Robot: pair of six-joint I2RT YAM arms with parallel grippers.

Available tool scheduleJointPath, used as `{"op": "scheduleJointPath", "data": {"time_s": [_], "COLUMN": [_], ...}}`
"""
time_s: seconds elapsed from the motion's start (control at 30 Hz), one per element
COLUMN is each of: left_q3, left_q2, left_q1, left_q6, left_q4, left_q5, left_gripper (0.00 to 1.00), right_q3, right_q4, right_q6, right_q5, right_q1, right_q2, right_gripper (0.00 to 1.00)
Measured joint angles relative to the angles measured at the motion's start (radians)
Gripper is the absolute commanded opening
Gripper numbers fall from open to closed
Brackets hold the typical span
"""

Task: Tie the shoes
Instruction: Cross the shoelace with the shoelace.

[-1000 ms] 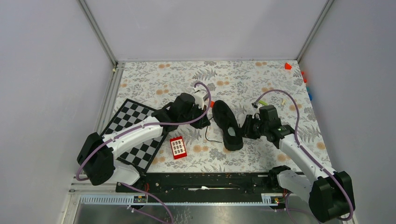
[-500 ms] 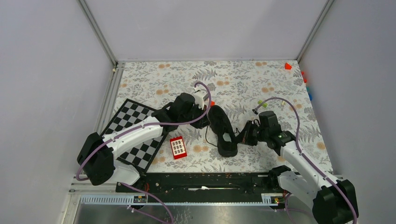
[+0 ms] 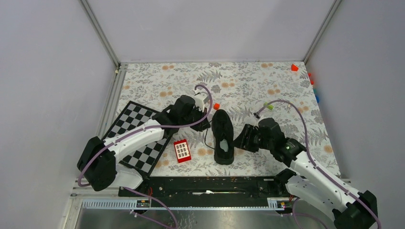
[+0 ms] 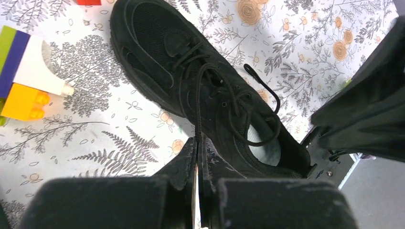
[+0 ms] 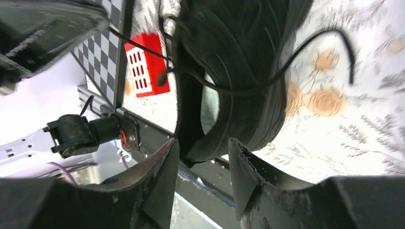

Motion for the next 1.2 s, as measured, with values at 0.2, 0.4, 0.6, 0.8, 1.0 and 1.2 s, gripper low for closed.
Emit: {"op": "scheduleJointPath", "data": {"time_s": [0.2,0.4,0.6,0.8,1.0,1.2], "left_q3": [-0.003,-0.012,-0.014,-0.014,-0.014,-0.014], "left_q2": [-0.028,-0.045,-0.051,-0.051,-0.051,-0.051], "left_q1": [0.016,0.017,0.02,0.022,0.023,0.023], "left_q6": [0.026,0.034,0.039,0.039,0.039,0.039], "left_q4": [-0.024,-0.035,-0.042,-0.044,-0.044,-0.044], "left_q5": [0.006,0.009,0.009,0.01,0.011,0.011], "left_gripper": [0.0,0.0,0.0,0.0,0.0,0.0], "right_q3": [0.26,0.437,0.439,0.449,0.467,0.469], "right_q4": [-0.084,-0.08,-0.087,-0.084,-0.071,-0.051], "right_q6": [-0.33,-0.655,-0.82,-0.906,-0.922,-0.915], "right_q5": [0.086,0.039,0.007,-0.054,-0.073,-0.092], "right_q1": [0.0,0.0,0.0,0.0,0.0,0.0], "right_q2": [0.076,0.346,0.486,0.543,0.607,0.618], "right_gripper": [0.49,0.47,0.49,0.5,0.48,0.14]}}
